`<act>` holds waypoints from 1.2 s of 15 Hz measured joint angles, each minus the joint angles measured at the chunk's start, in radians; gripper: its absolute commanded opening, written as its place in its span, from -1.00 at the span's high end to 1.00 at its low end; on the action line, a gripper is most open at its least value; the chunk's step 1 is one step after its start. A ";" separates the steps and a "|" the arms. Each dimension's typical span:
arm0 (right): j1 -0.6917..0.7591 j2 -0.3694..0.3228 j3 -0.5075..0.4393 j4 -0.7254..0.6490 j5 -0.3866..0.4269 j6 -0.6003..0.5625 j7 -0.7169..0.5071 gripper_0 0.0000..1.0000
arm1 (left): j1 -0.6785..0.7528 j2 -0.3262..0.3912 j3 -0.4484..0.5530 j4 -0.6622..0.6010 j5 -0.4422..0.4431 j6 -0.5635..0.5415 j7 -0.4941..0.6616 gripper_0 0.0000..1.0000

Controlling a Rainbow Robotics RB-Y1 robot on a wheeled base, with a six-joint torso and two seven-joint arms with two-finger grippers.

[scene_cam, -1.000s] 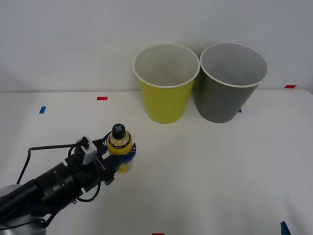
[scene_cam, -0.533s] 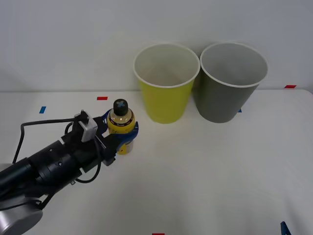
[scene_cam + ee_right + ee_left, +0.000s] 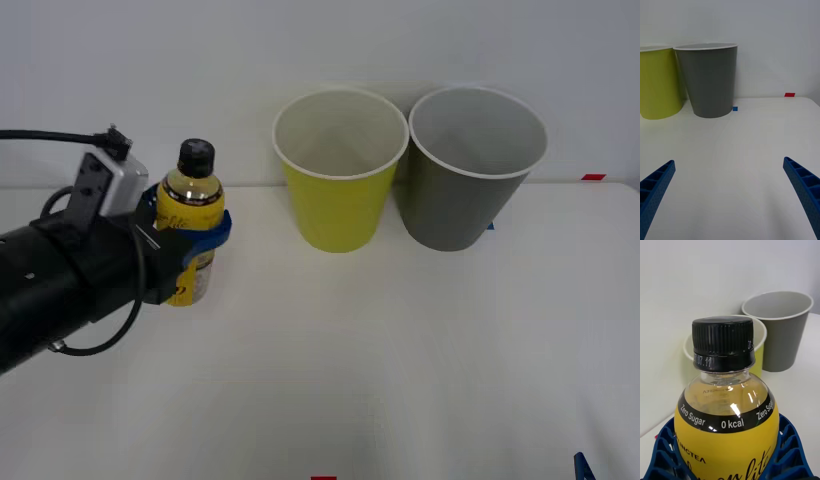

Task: Put cans in the gray bin and PET bottles in the light green bin.

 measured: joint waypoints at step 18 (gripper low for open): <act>0.000 0.000 0.000 0.000 0.000 0.000 0.000 -1.00 | -0.714 -0.294 0.529 0.043 0.376 0.793 -0.025 1.00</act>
